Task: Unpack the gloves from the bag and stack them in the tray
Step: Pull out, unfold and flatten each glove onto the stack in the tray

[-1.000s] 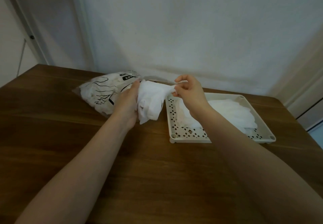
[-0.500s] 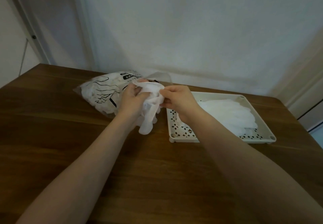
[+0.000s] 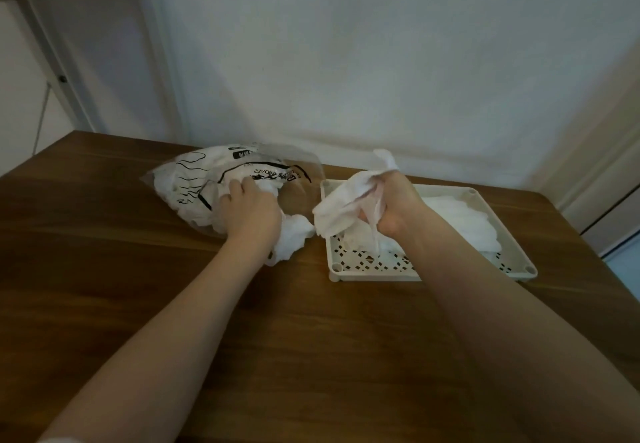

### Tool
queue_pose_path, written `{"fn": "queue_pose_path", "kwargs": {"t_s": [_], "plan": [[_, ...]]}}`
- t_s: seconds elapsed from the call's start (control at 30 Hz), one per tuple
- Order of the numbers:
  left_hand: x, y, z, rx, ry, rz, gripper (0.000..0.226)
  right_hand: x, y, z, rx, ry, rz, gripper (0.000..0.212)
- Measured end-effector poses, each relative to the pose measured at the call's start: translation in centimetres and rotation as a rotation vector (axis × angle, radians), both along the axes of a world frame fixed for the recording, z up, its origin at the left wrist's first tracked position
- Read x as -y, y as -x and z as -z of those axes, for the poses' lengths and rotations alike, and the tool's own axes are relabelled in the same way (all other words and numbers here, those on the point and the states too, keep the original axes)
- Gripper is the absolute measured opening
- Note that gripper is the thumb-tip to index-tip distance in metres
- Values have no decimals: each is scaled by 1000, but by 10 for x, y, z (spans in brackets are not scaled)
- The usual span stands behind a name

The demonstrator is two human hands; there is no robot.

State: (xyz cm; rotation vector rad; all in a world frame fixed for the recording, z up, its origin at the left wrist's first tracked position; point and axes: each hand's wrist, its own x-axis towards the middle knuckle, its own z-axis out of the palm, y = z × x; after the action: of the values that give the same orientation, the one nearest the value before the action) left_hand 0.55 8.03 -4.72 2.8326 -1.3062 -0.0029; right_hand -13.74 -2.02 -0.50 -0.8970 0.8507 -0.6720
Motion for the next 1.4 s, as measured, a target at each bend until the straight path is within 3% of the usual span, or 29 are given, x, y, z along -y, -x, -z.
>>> {"fn": "queue_pose_path", "kwargs": {"t_s": [0.03, 0.1, 0.17, 0.23, 0.33, 0.4, 0.47, 0.53, 0.63, 0.8, 0.9, 1.17, 1.4], "plan": [[0, 1, 1, 0, -122, 9, 43, 0, 3, -1, -8, 57, -14, 14], [-2, 3, -1, -55, -174, 9, 43, 5, 8, 2, -79, 220, -54, 13], [-6, 6, -7, -84, -44, 50, 45, 9, 14, 3, -215, 416, -126, 13], [-7, 17, -17, -130, 220, 140, 44, 10, 21, -2, -354, 530, -180, 11], [-7, 46, -43, -588, 618, 283, 40, 9, 29, -13, -522, 641, -229, 18], [-1, 64, -56, -842, 634, 318, 57, 8, 35, -21, -592, 703, -283, 22], [10, 74, -62, -920, 574, 315, 70, 7, 44, -27, -620, 729, -343, 21], [19, 79, -65, -1061, 542, 283, 58, 9, 54, -32, -626, 721, -377, 20], [28, 80, -67, -1216, 503, 240, 22, 16, 73, -35, -628, 707, -397, 21], [34, 84, -74, -1419, 621, 183, 16, 35, 107, -30, -793, 741, -374, 26], [36, 85, -78, -1442, 742, 141, 12, 46, 124, -24, -869, 739, -297, 20], [53, 90, -82, -1311, 872, 190, 14, 71, 156, -25, -616, 677, -113, 22], [85, 99, -87, -976, 883, 237, 16, 97, 155, -33, -270, 445, 177, 24]]}}
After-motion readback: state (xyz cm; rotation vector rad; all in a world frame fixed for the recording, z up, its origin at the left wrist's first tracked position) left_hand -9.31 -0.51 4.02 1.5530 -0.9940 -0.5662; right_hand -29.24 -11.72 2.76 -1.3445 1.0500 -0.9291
